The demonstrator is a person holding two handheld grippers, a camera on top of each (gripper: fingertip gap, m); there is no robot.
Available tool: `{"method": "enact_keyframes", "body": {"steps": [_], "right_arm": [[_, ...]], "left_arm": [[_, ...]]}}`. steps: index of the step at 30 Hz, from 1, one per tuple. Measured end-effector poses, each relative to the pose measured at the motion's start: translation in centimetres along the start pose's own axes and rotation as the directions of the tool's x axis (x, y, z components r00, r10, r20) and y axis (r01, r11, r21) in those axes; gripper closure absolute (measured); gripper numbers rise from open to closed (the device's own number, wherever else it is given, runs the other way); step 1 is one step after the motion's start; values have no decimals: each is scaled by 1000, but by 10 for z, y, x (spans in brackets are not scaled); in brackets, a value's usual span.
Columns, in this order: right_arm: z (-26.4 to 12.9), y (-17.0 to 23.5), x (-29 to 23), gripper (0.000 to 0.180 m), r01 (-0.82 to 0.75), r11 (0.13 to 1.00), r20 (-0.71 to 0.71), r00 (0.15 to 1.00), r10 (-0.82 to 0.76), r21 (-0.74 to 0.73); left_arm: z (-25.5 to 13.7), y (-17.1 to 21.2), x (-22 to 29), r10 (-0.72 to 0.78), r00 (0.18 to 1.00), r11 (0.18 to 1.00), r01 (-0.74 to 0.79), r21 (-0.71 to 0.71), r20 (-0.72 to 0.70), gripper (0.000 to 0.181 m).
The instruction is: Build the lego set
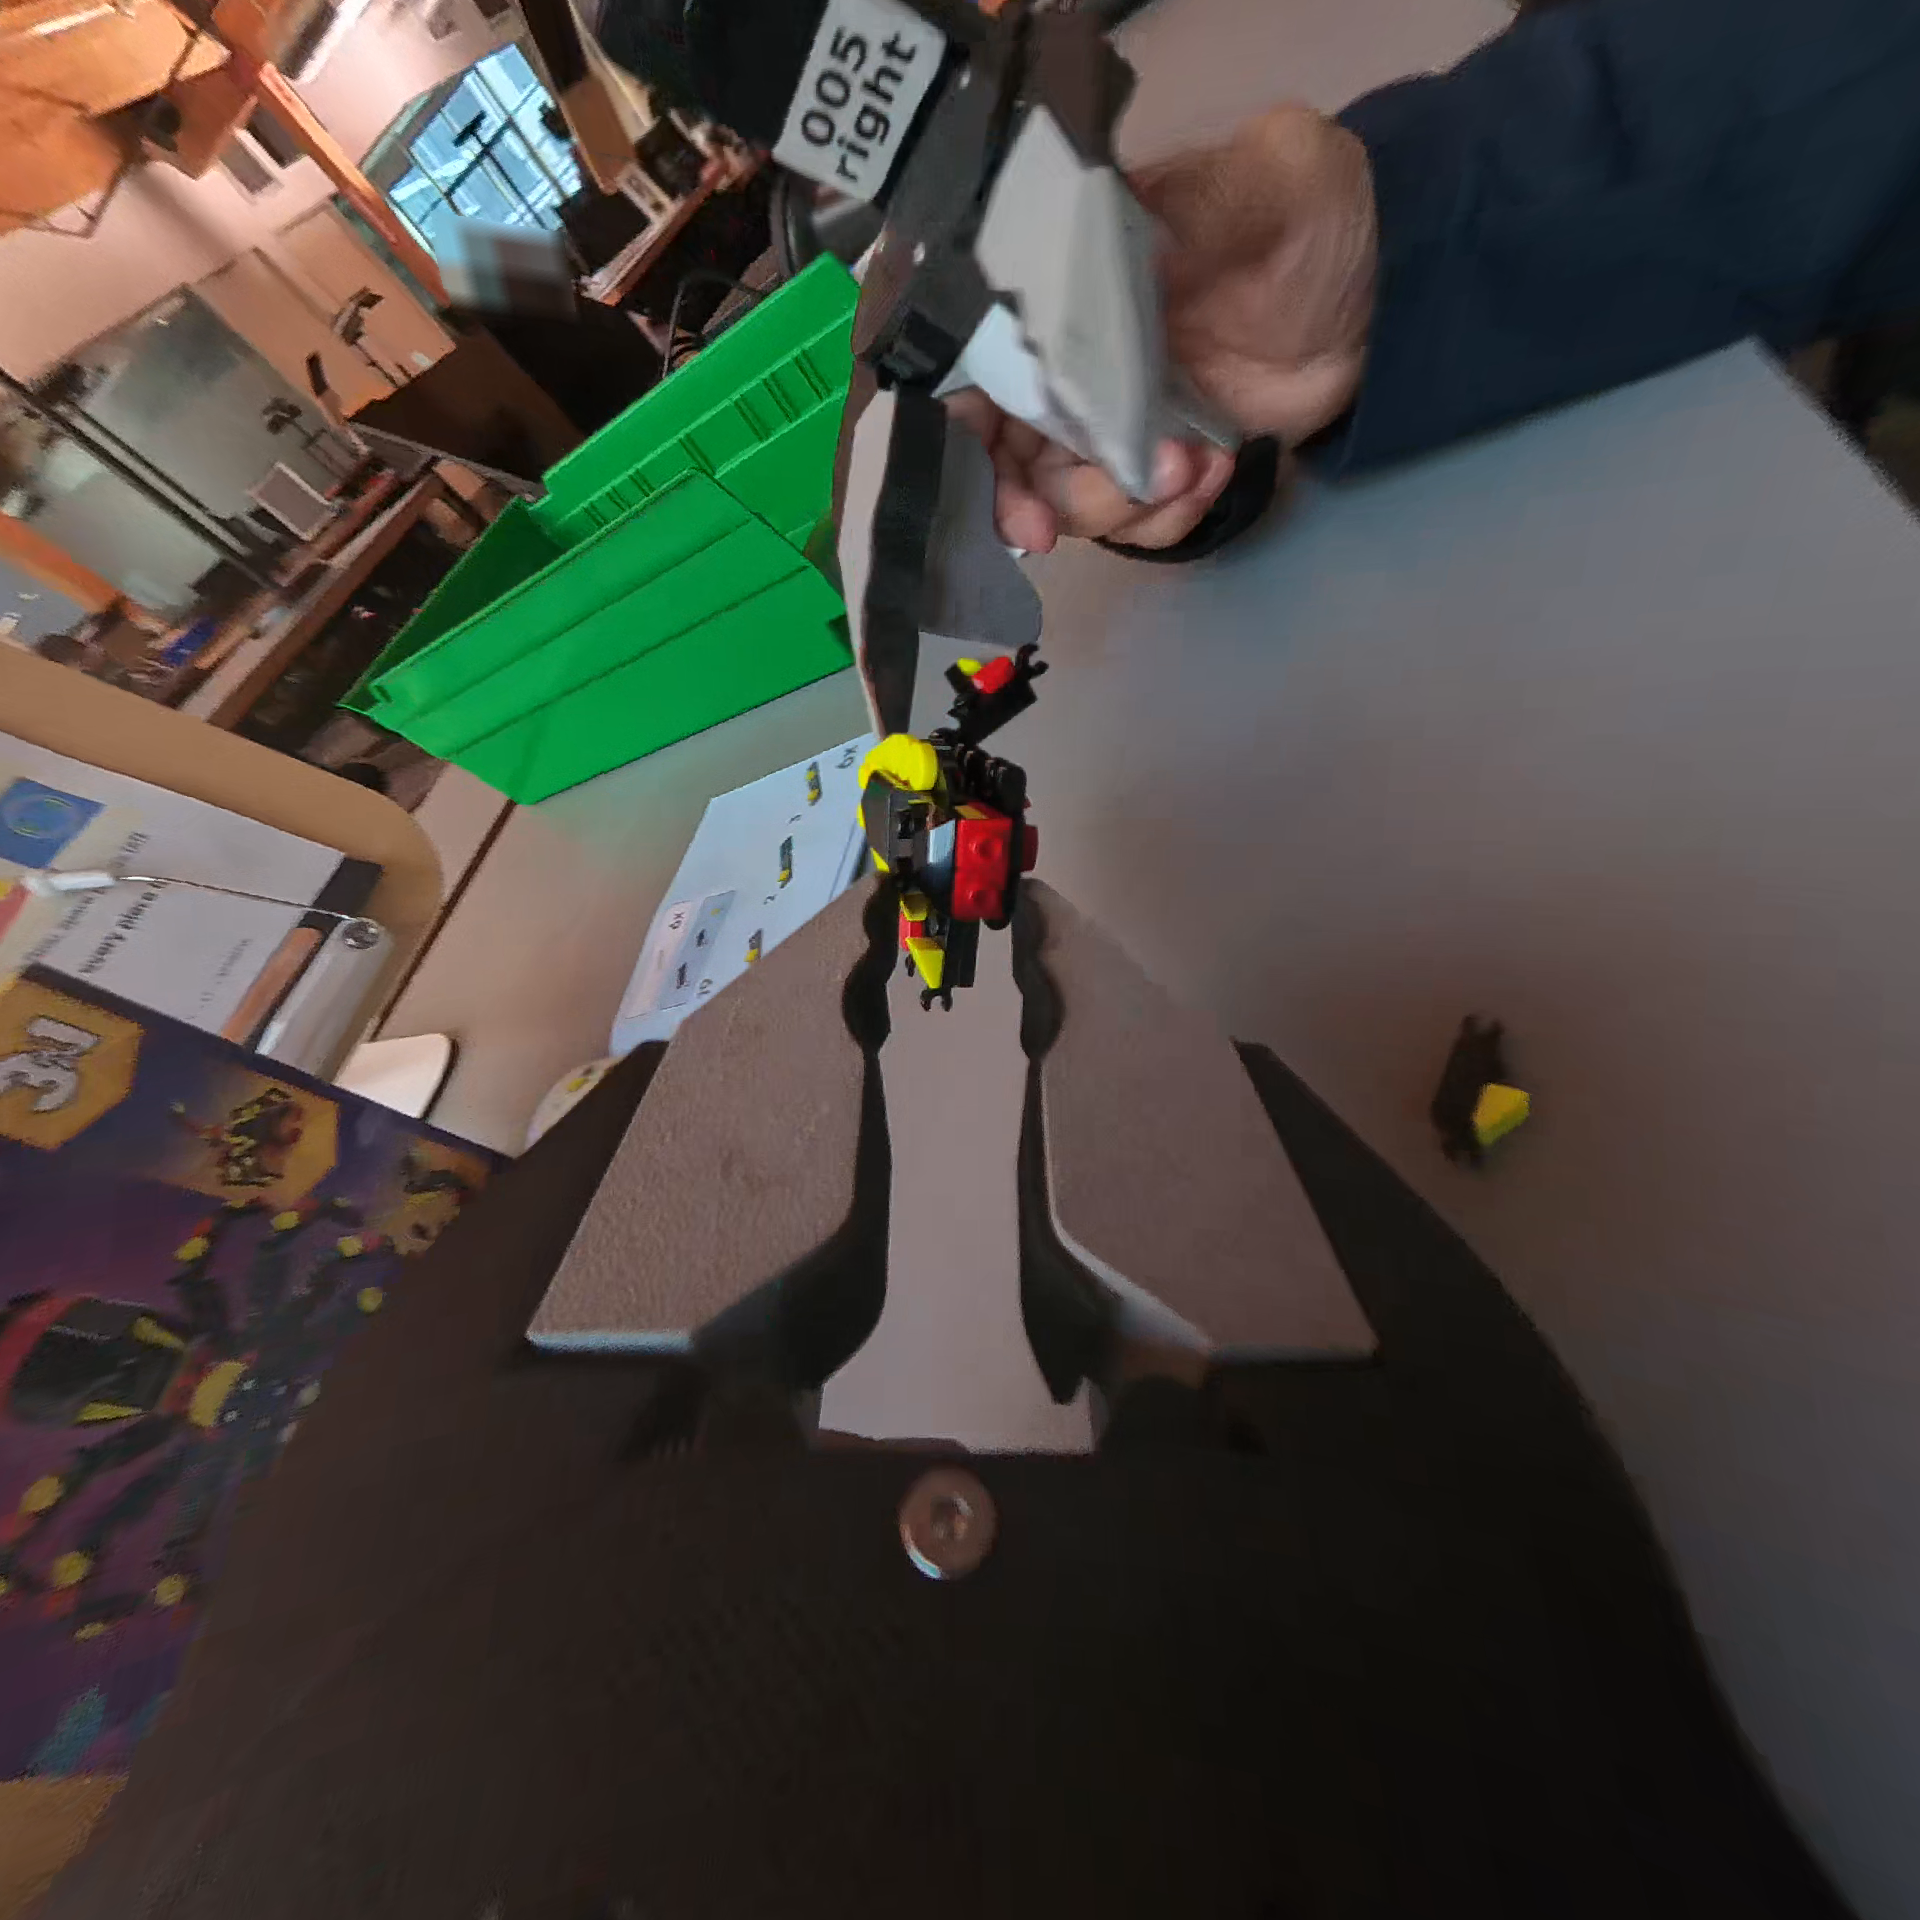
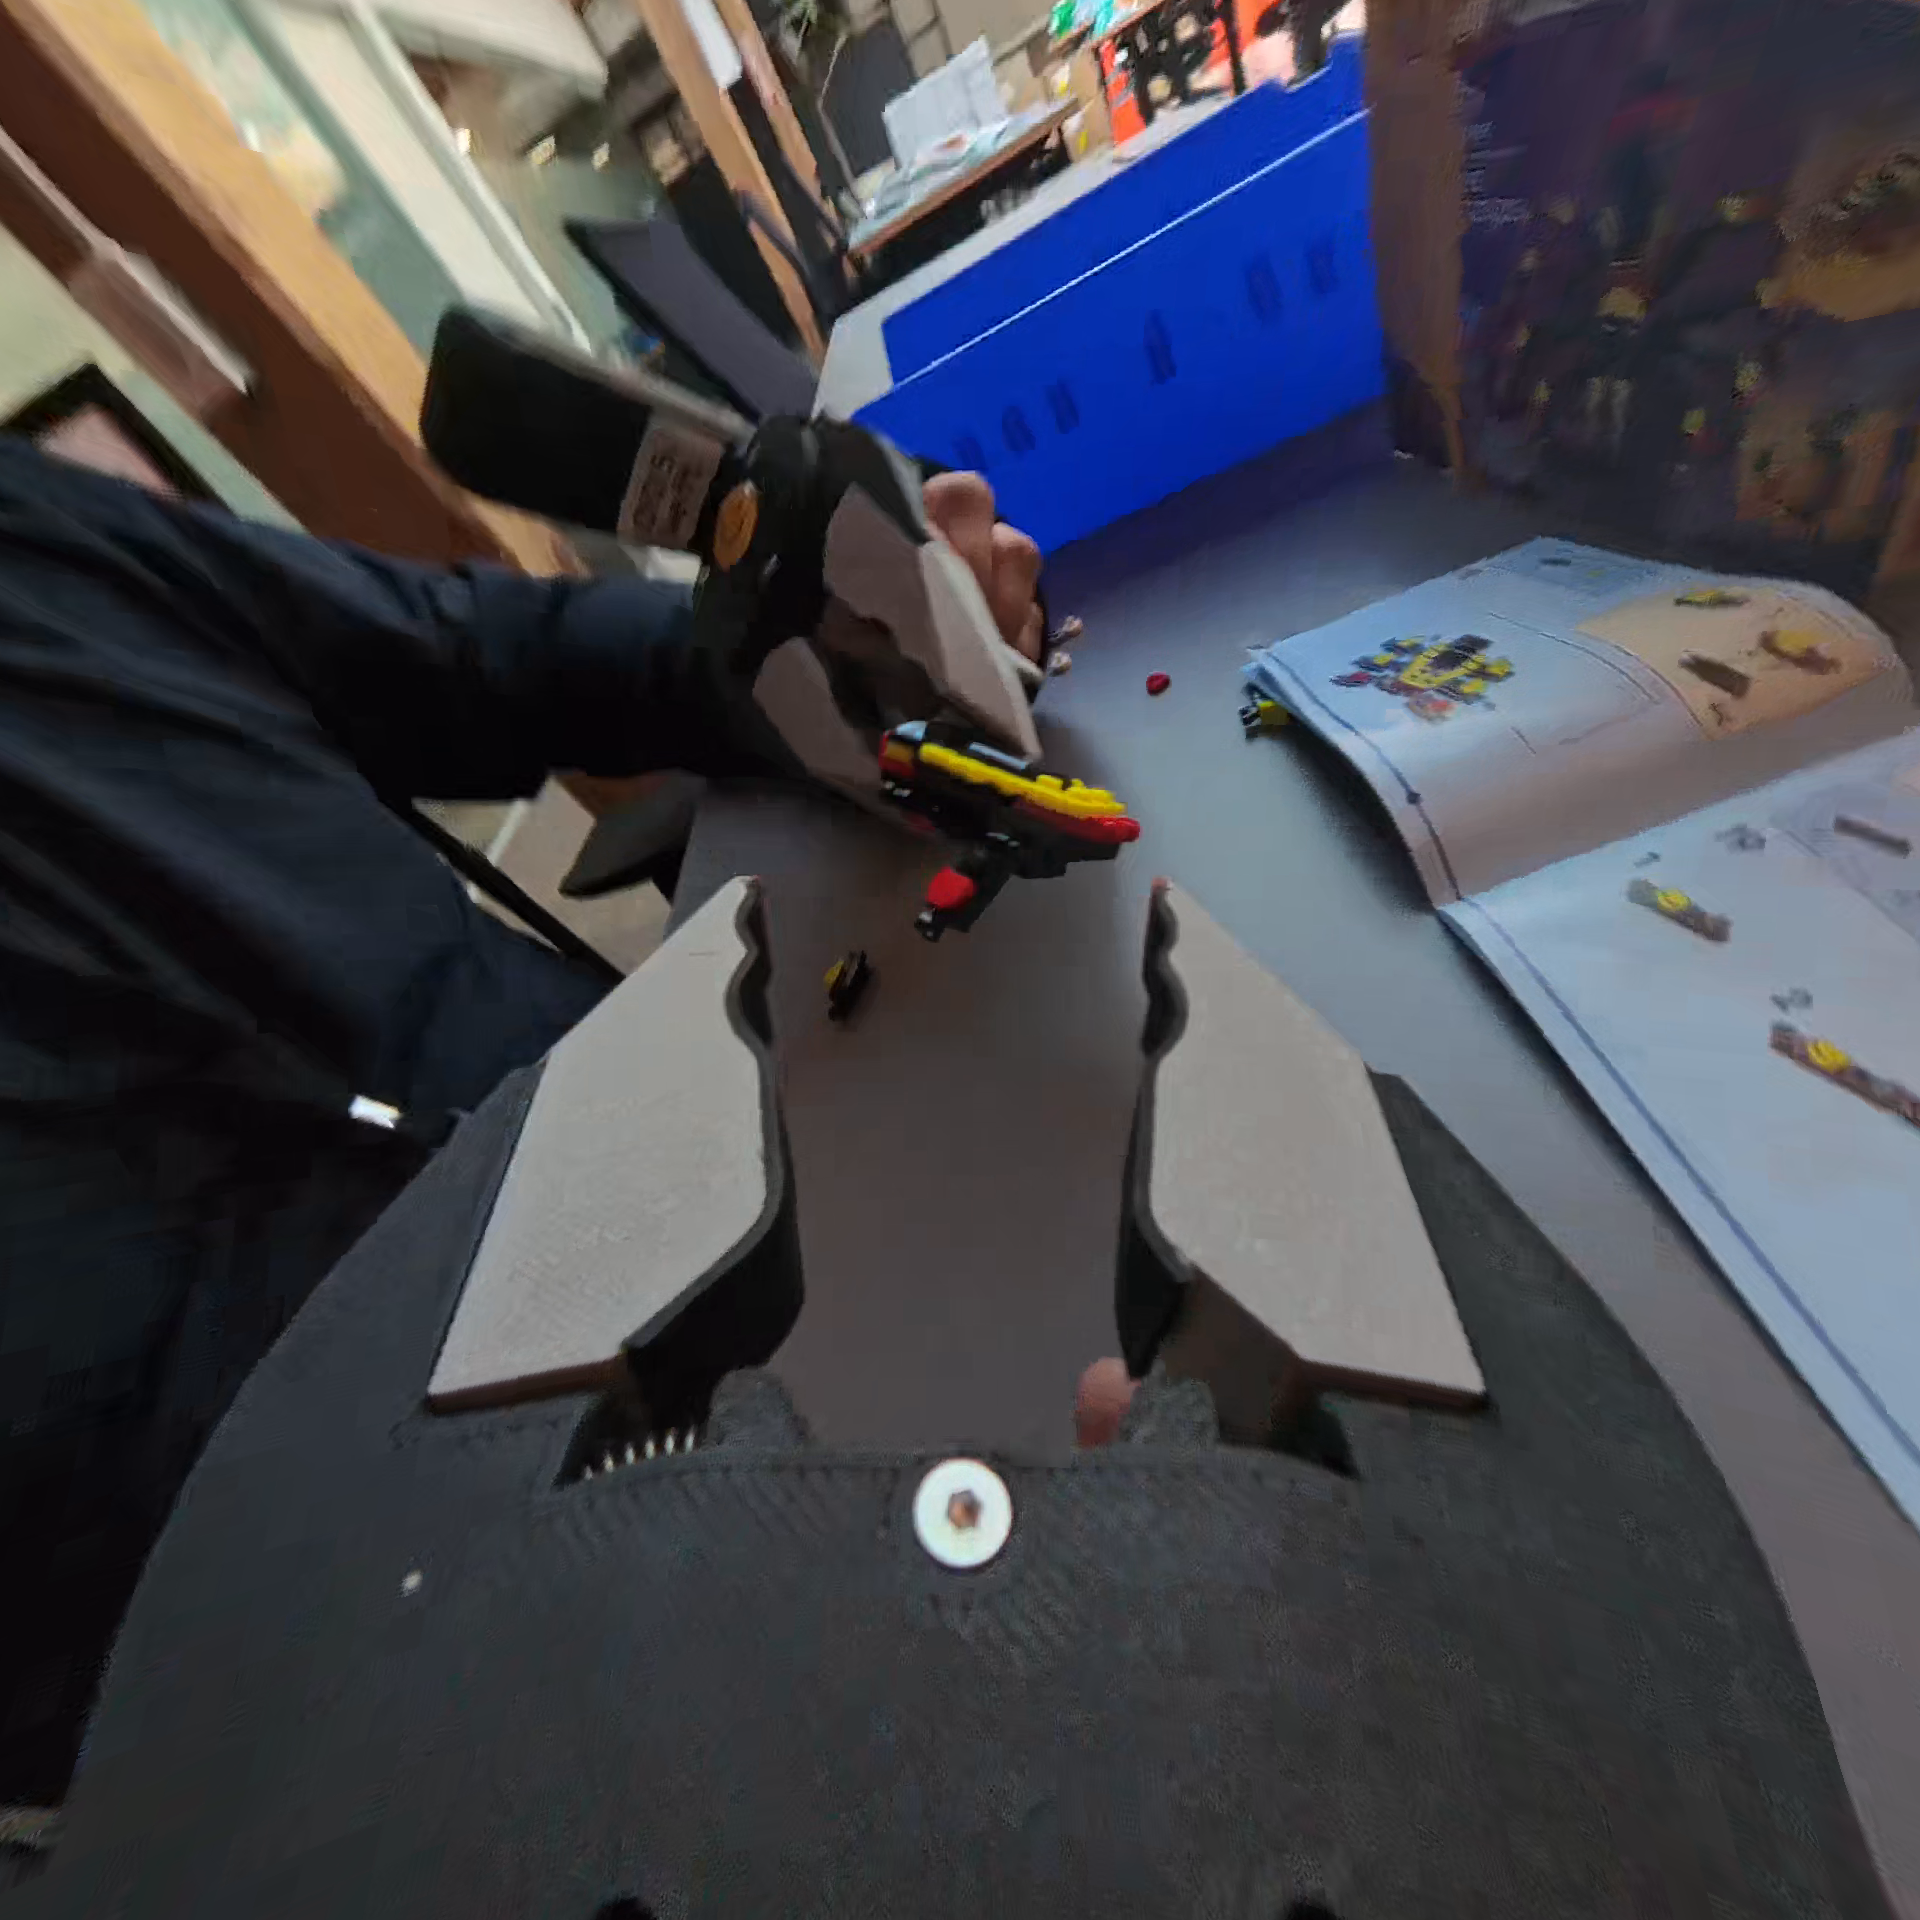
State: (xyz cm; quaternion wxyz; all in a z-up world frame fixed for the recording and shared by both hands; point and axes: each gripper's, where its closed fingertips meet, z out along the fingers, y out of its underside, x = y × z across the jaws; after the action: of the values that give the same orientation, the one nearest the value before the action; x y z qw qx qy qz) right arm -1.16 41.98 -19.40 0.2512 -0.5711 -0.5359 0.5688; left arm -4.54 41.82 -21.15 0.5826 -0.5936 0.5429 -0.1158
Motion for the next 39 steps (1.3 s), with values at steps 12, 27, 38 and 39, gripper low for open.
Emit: {"method": "enact_keyframes", "body": {"steps": [12,27,38,39], "right_arm": [[25,-9,11,139,587,769,-422,648,-634,-254],[35,1,5,155,609,739,-388,631,-672,-290],[45,26,3,160,623,686,-278,630,-725,-377],[46,27,2,160,624,683,-270,632,-727,-380]], "left_arm": [[-10,-12,6,-250,948,960,269,75,-196,162],[4,-1,8,-126,989,992,125,-25,-78,163],[-3,12,24,93,982,993,-103,-55,-163,166],[-4,13,26,96,980,993,-107,-55,-174,166]]}}
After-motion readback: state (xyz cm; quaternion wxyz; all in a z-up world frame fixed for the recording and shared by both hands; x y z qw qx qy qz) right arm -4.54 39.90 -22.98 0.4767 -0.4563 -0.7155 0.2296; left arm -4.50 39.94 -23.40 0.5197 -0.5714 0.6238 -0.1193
